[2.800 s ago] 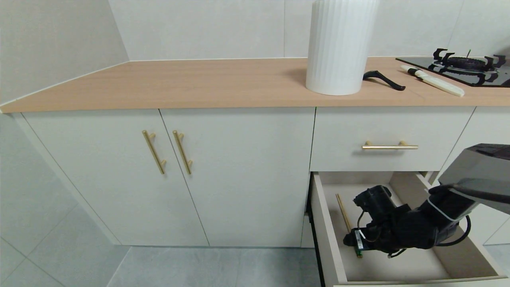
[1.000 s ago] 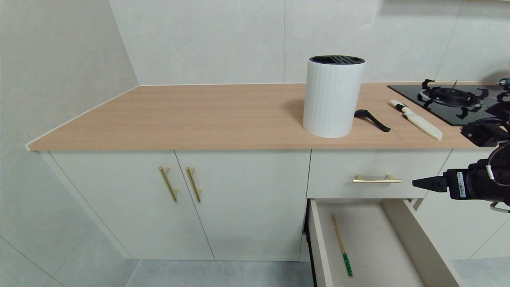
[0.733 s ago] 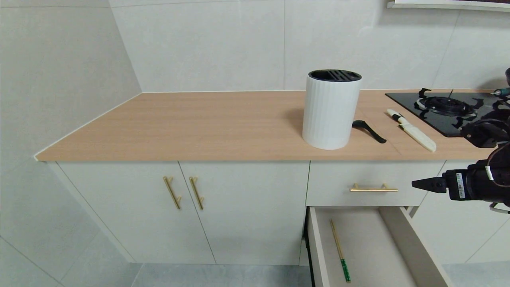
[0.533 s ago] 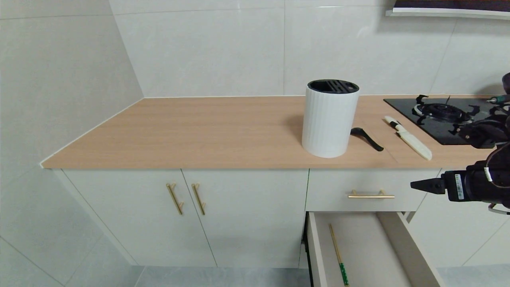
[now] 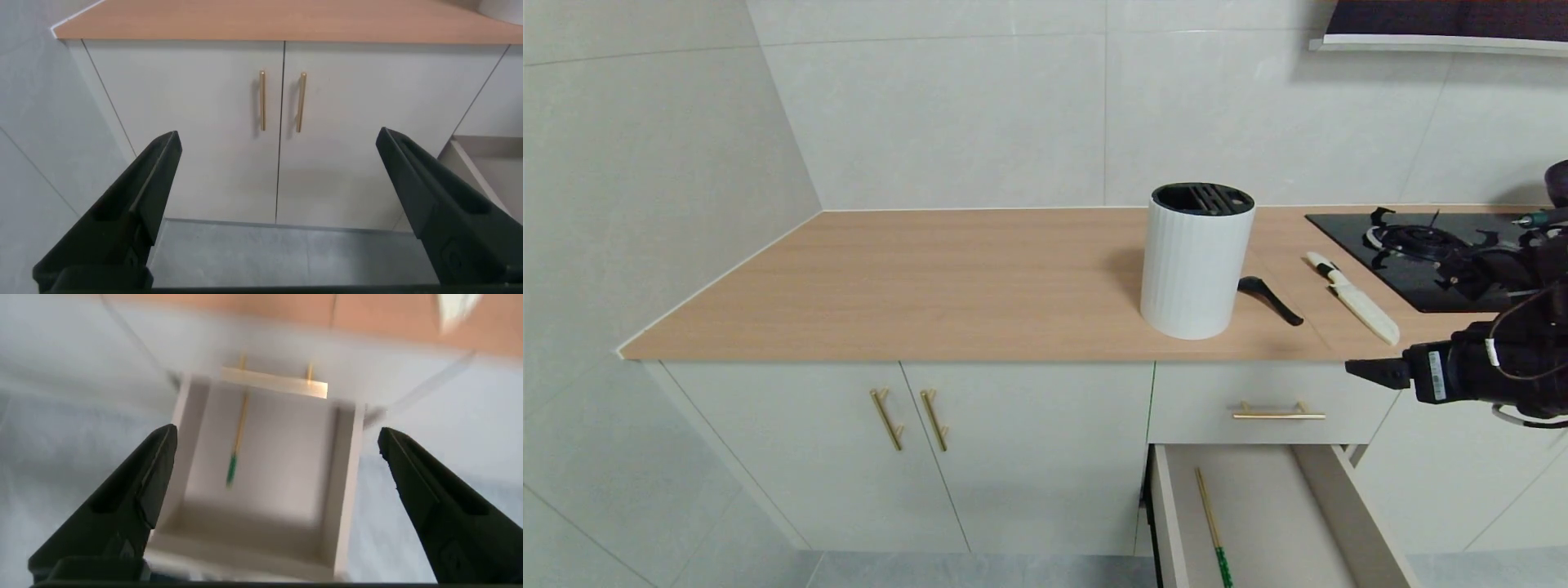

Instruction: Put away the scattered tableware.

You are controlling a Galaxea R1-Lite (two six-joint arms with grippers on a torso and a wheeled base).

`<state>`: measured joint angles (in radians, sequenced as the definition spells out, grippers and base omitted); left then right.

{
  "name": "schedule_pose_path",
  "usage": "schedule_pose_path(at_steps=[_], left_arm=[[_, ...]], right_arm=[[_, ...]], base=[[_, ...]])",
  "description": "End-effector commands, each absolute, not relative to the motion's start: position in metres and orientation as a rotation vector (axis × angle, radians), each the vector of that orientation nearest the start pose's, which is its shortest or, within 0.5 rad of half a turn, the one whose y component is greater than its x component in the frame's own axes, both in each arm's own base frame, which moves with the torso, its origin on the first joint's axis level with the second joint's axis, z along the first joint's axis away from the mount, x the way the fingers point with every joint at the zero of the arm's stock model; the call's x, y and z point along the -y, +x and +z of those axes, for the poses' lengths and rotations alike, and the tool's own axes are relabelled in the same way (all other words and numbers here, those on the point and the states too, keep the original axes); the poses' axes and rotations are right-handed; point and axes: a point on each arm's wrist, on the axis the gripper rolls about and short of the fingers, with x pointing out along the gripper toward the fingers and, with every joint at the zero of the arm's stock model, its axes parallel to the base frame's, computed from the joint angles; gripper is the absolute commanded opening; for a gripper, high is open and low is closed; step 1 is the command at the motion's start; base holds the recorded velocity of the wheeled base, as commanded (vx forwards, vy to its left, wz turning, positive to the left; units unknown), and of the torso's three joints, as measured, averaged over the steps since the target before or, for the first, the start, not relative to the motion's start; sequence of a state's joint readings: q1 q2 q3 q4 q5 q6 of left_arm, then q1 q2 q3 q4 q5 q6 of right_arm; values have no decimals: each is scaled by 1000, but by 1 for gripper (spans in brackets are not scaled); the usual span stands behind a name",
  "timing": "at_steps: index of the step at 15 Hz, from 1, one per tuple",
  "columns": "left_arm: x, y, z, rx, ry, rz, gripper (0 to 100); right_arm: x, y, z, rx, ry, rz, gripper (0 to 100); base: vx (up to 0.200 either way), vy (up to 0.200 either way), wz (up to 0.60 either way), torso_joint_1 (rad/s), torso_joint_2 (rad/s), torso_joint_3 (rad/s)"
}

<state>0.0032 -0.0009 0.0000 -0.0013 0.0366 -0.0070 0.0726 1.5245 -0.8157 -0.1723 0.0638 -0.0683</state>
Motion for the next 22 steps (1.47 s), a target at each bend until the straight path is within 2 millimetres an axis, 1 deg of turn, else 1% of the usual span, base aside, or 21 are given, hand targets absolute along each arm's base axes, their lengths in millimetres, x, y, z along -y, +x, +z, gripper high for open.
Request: schedule_pose_path(at_steps=[1, 3, 4, 5, 7, 9, 11, 17, 22], left_arm=[[-1, -23, 76, 2, -8, 40, 100], [-1, -23, 76, 2, -8, 41, 100], [-1, -23, 76, 2, -8, 40, 100], [-1, -23, 76, 2, -8, 40, 100], [-1, -23, 76, 2, -8, 40, 100], [-1, -23, 76, 2, -8, 40, 100], [-1, -23, 76, 2, -8, 40, 100], [-1, -23, 76, 2, -6, 40, 100], [-1, -23, 76, 2, -6, 40, 100]], right_arm=[[-22, 297, 176, -513, -74, 164, 100], [-23, 341, 170, -479, -111, 168, 100], [-21, 368, 164, -470, -111, 169, 100], [-22, 372, 163, -468, -110, 172, 100], [-25, 422, 151, -431, -102, 219, 100], [-28, 443, 140, -422, -115, 226, 100], [-28, 448, 128, -440, -138, 236, 100], [-28, 467, 119, -404, -134, 232, 100], [-19, 478, 114, -393, -109, 207, 100]], base=[[0, 0, 0, 0, 0, 0], [0, 0, 0, 0, 0, 0], [0, 0, 0, 0, 0, 0], [0, 0, 0, 0, 0, 0], [0, 0, 0, 0, 0, 0], [0, 0, 0, 0, 0, 0], [0, 0, 0, 0, 0, 0], [0, 0, 0, 0, 0, 0], [0, 0, 0, 0, 0, 0]])
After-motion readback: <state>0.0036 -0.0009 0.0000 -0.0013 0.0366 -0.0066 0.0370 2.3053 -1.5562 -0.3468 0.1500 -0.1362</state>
